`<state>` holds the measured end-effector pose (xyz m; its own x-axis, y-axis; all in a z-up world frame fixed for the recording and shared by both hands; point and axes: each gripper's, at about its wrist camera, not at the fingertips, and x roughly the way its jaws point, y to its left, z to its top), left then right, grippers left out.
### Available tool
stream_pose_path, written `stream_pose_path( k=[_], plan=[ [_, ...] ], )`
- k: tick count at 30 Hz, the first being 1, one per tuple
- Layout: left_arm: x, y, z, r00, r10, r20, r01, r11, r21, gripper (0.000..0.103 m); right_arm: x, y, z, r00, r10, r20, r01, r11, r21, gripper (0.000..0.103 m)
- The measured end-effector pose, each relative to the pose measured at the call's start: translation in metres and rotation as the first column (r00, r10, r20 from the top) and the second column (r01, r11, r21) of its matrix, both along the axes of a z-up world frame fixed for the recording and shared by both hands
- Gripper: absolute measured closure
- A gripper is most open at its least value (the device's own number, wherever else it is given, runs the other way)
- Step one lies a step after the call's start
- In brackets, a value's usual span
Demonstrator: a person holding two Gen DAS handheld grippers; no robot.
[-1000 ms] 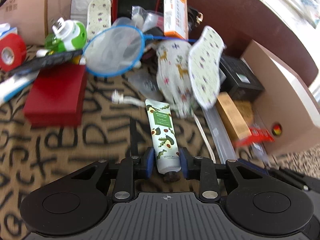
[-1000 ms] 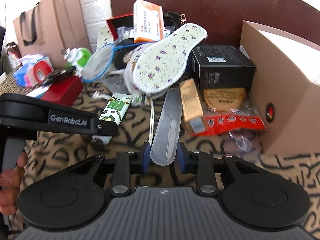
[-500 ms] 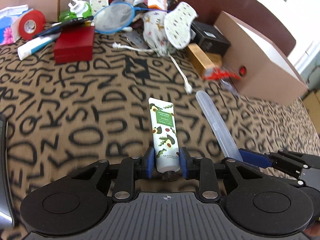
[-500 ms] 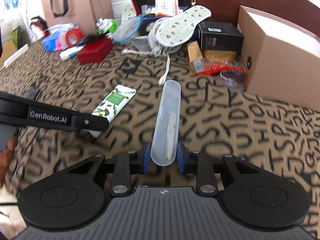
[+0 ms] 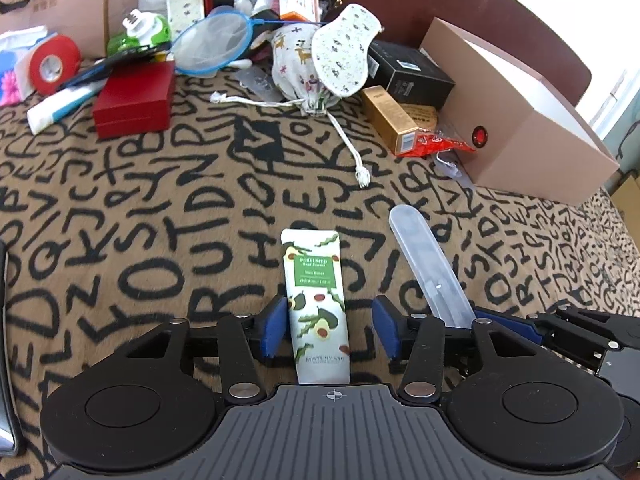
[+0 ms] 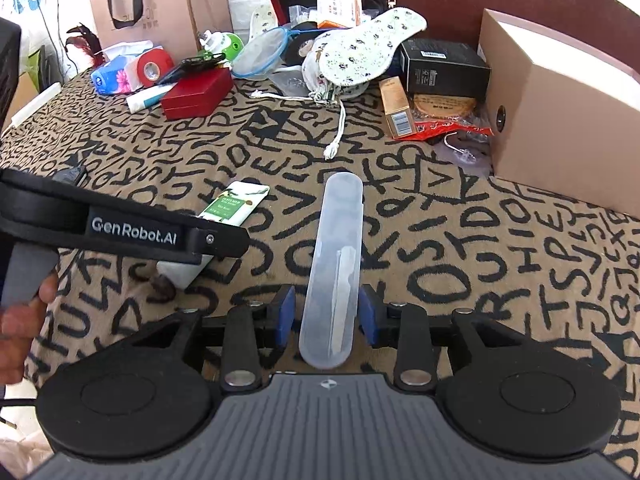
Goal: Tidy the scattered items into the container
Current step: 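Lift the hand cream tube with left tool while right tool lifts the clear tube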
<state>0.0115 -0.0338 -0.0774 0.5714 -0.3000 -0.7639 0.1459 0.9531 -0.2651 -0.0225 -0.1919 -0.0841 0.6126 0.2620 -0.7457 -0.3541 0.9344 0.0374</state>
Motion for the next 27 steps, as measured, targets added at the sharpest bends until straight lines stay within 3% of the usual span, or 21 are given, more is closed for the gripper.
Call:
stream_pose_path(
  k=[3, 9, 11, 13, 17, 24, 25, 27],
  plan=[
    [0.0014, -0.0039, -0.0004, 1.0, -0.007, 0.008, 0.006, 1.0, 0.029, 0.044, 0.0037, 0.0011, -0.0017, 1.0, -0.003, 0.003, 0.003, 1.0, 0.001, 0.063],
    [0.0033, -0.0052, -0.0001, 1.0, -0.001, 0.01, 0.0, 0.997, 0.074, 0.07, 0.0073, 0.0032, -0.0051, 1.0, -0.002, 0.013, 0.002, 1.0, 0.0, 0.061],
    [0.0034, -0.0053, -0.0001, 1.0, 0.0, 0.012, -0.001, 0.997, 0.074, 0.07, 0.0084, 0.0037, -0.0054, 1.0, -0.006, 0.013, 0.006, 1.0, 0.002, 0.061],
    [0.0027, -0.0065, -0.0009, 1.0, -0.014, 0.02, 0.013, 0.997, 0.071, 0.054, 0.0095, 0.0047, -0.0052, 1.0, -0.006, 0.012, 0.006, 1.0, -0.001, 0.061],
    [0.0023, -0.0101, -0.0014, 1.0, -0.021, 0.023, 0.019, 0.996, 0.086, 0.053, 0.0096, 0.0053, -0.0052, 1.0, -0.002, 0.013, 0.002, 1.0, -0.008, 0.063],
    [0.0031, -0.0089, -0.001, 1.0, -0.011, 0.023, 0.009, 0.996, 0.086, 0.055, 0.0089, 0.004, -0.005, 1.0, -0.016, 0.012, 0.016, 1.0, -0.002, 0.071],
    [0.0025, -0.0099, -0.0009, 1.0, -0.012, 0.025, 0.009, 0.996, 0.092, 0.066, 0.0088, 0.0034, -0.0048, 1.0, -0.018, 0.01, 0.018, 1.0, 0.003, 0.072],
    [0.0024, -0.0099, -0.0001, 1.0, -0.012, 0.022, 0.01, 0.996, 0.092, 0.072, 0.0079, 0.0023, -0.0039, 1.0, -0.02, 0.007, 0.019, 1.0, 0.008, 0.072]
  ],
)
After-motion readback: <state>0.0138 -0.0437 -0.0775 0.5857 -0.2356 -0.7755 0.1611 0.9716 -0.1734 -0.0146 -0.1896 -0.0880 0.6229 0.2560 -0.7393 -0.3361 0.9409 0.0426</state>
